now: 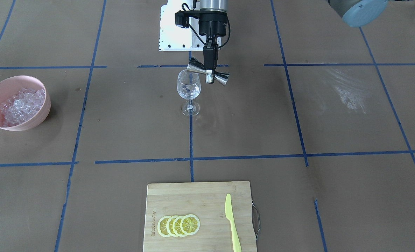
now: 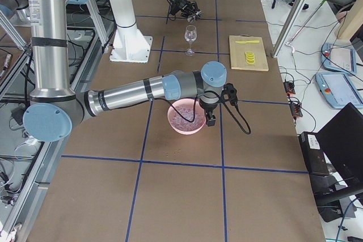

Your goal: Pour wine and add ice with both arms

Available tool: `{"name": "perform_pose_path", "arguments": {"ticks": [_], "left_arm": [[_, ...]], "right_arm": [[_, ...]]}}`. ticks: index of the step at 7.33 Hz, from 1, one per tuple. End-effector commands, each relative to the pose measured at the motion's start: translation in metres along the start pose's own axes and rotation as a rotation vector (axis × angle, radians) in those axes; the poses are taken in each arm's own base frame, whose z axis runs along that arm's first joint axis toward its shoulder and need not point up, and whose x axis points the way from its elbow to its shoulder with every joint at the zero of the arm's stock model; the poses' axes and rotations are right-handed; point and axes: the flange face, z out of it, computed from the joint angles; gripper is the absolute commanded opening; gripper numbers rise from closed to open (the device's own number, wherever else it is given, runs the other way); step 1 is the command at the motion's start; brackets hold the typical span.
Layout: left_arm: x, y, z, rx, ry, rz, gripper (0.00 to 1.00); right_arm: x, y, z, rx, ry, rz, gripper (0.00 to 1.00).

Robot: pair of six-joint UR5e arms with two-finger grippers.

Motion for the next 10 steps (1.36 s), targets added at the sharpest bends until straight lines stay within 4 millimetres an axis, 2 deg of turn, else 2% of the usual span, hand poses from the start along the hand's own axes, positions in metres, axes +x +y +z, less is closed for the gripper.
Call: {"name": "perform_pose_path", "arguments": {"ticks": [1, 2, 3, 4, 5, 7, 8, 9, 10], "left_arm": [[-0.012, 0.033, 0.005, 0.029, -0.042, -0.317, 0.0], [-0.005, 0.049, 0.007, 0.035, -0.04, -0.496, 0.0], [0.017, 0.075, 0.017, 0.061, -0.035, -0.762, 0.0], [0.025, 0.092, 0.02, 0.083, -0.034, -0.826, 0.0], [0.039, 0.123, 0.021, 0.117, -0.03, -0.931, 0.0], [0.09, 0.21, 0.038, 0.186, -0.025, -1.106, 0.0], [0.113, 0.25, 0.046, 0.167, -0.022, -1.182, 0.0], [0.123, 0.284, 0.041, 0.178, -0.019, -1.236, 0.0], [0.142, 0.327, 0.047, 0.136, -0.065, -1.275, 0.0]], "right_arm": [[0.0, 0.0, 0.0, 0.0, 0.001, 0.0, 1.0], [0.0, 0.0, 0.0, 0.0, 0.001, 0.0, 1.0], [0.0, 0.0, 0.0, 0.0, 0.002, -0.001, 1.0], [0.001, 0.0, 0.0, 0.0, 0.004, -0.001, 1.0], [0.001, 0.0, 0.0, 0.0, 0.004, -0.001, 1.0], [0.001, 0.0, 0.0, 0.0, 0.005, -0.001, 1.0], [0.001, 0.0, 0.0, 0.0, 0.005, -0.001, 1.0], [0.0, -0.001, 0.0, 0.001, 0.005, -0.003, 1.0], [0.0, -0.001, -0.001, 0.002, 0.005, -0.004, 1.0]]}}
